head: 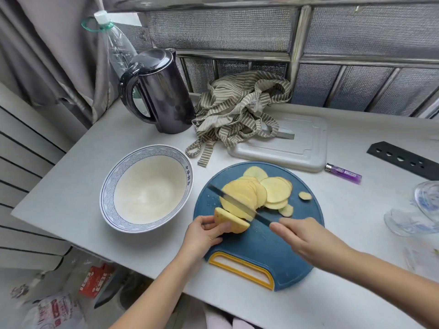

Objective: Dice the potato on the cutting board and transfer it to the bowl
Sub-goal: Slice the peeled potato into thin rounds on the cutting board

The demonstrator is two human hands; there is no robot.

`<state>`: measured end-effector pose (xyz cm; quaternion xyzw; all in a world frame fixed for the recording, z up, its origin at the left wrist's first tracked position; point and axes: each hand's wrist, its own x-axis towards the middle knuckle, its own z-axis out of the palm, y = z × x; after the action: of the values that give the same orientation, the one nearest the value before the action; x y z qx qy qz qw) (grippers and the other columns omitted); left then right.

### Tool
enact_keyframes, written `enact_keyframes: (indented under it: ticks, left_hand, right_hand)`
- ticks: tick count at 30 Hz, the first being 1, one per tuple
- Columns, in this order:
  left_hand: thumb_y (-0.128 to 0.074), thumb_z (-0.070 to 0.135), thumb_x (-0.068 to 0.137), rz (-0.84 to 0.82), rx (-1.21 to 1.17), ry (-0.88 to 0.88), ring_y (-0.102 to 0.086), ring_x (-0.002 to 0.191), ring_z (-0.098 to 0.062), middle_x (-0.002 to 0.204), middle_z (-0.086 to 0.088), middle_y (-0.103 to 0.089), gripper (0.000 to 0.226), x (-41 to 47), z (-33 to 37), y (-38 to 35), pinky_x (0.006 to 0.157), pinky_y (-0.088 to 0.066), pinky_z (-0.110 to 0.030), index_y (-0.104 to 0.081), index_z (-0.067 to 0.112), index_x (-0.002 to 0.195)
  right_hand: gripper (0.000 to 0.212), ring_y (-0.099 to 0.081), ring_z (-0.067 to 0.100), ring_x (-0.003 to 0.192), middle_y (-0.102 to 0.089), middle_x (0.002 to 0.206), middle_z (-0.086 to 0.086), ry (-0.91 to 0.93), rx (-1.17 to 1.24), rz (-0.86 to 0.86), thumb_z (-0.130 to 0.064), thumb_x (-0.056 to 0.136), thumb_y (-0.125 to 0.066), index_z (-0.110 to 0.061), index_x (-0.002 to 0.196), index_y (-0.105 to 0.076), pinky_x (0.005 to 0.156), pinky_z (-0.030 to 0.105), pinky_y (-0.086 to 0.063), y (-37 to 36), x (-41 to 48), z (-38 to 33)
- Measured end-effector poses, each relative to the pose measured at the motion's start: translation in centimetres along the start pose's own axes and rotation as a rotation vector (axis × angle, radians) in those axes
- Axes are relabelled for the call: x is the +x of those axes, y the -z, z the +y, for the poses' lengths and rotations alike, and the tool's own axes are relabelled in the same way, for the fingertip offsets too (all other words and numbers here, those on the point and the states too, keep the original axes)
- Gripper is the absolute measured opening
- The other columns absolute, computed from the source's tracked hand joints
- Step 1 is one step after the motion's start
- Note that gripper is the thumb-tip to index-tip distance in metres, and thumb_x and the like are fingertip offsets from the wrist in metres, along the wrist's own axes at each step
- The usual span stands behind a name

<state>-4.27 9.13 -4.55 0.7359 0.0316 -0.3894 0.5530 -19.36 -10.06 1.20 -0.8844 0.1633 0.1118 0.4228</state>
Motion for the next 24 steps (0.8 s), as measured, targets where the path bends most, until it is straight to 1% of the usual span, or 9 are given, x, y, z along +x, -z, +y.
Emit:
enact_keyframes:
  ticks: [5, 7, 9, 11, 13, 16, 19, 21, 24]
  left_hand:
    - [-0.081, 0.024, 0.071, 0.030, 0.047, -0.036, -0.068, 0.092, -0.018, 0.100, -0.011, -0.071, 0.044, 0.2, -0.3, -0.2, 0.078, -0.057, -0.031, -0.057, 0.010, 0.105]
    - [-0.082, 0.031, 0.067, 0.028, 0.058, -0.050, -0.068, 0.093, -0.019, 0.100, -0.011, -0.071, 0.051, 0.2, -0.4, -0.3, 0.078, -0.058, -0.032, -0.057, 0.010, 0.105]
    - [-0.082, 0.037, 0.058, 0.024, 0.066, -0.045, -0.069, 0.094, -0.021, 0.100, -0.012, -0.071, 0.060, 0.4, -0.5, -0.3, 0.081, -0.058, -0.036, -0.056, 0.009, 0.105]
    - [-0.083, 0.029, 0.065, 0.033, 0.077, -0.034, -0.069, 0.096, -0.024, 0.102, -0.016, -0.070, 0.051, 0.7, -0.8, -0.3, 0.083, -0.057, -0.040, -0.055, 0.008, 0.102]
    - [-0.082, 0.020, 0.073, 0.054, 0.093, -0.036, -0.068, 0.096, -0.027, 0.103, -0.017, -0.069, 0.040, 1.0, -0.9, -0.2, 0.081, -0.058, -0.041, -0.056, 0.007, 0.101]
    - [-0.080, 0.017, 0.077, 0.057, 0.120, -0.056, -0.069, 0.092, -0.026, 0.099, -0.014, -0.069, 0.034, 1.3, -1.2, -0.2, 0.074, -0.058, -0.035, -0.058, 0.006, 0.101]
    - [-0.073, 0.007, 0.082, 0.055, 0.139, -0.084, -0.068, 0.088, -0.022, 0.086, -0.005, -0.070, 0.018, 1.4, -1.3, -0.2, 0.067, -0.055, -0.028, -0.060, 0.011, 0.095]
    - [-0.070, 0.005, 0.085, 0.055, 0.160, -0.082, -0.067, 0.087, -0.021, 0.086, -0.005, -0.070, 0.017, 1.6, -1.4, -0.1, 0.064, -0.055, -0.026, -0.062, 0.008, 0.099]
    - [-0.070, 0.000, 0.084, 0.054, 0.251, -0.094, -0.069, 0.093, -0.022, 0.093, -0.008, -0.072, 0.024, 1.9, -1.7, 0.3, 0.072, -0.059, -0.032, -0.062, 0.003, 0.106]
  right_hand:
    - [0.058, -0.042, 0.017, 0.058, -0.043, 0.057, -0.002, 0.057, -0.229, 0.038, -0.073, 0.081, -0.011, -0.022, 0.073, -0.037, 0.061, 0.033, -0.034, -1.7, -1.5, 0.3]
    - [0.059, -0.044, 0.018, 0.060, -0.045, 0.059, -0.002, 0.062, -0.253, 0.047, -0.075, 0.079, -0.008, -0.023, 0.074, -0.037, 0.062, 0.035, -0.037, -2.0, -1.8, 0.6]
    - [0.063, -0.047, 0.018, 0.061, -0.046, 0.060, -0.002, 0.077, -0.284, 0.052, -0.077, 0.078, -0.003, -0.024, 0.076, -0.037, 0.062, 0.036, -0.038, -2.2, -2.0, 0.9]
    - [0.072, -0.048, 0.018, 0.062, -0.046, 0.061, -0.003, 0.097, -0.341, 0.062, -0.082, 0.075, 0.007, -0.025, 0.078, -0.037, 0.061, 0.034, -0.037, -2.5, -2.1, 1.3]
    - [0.079, -0.047, 0.018, 0.062, -0.045, 0.060, -0.004, 0.104, -0.396, 0.075, -0.084, 0.068, 0.017, -0.027, 0.081, -0.036, 0.060, 0.033, -0.037, -2.7, -2.2, 1.6]
    - [0.089, -0.048, 0.017, 0.063, -0.048, 0.064, -0.005, 0.104, -0.448, 0.078, -0.083, 0.062, 0.028, -0.028, 0.086, -0.038, 0.061, 0.032, -0.038, -2.8, -2.3, 1.8]
    - [0.089, -0.047, 0.017, 0.063, -0.053, 0.070, -0.006, 0.100, -0.473, 0.080, -0.080, 0.061, 0.032, -0.030, 0.090, -0.036, 0.060, 0.032, -0.037, -2.8, -2.4, 1.9]
    - [0.088, -0.045, 0.017, 0.062, -0.050, 0.070, -0.007, 0.097, -0.491, 0.072, -0.079, 0.059, 0.034, -0.030, 0.090, -0.032, 0.058, 0.031, -0.034, -2.9, -2.4, 1.8]
    - [0.089, -0.043, 0.017, 0.063, -0.041, 0.064, -0.006, 0.075, -0.508, 0.036, -0.077, 0.055, 0.038, -0.030, 0.089, -0.029, 0.058, 0.031, -0.031, -2.8, -2.3, 1.4]
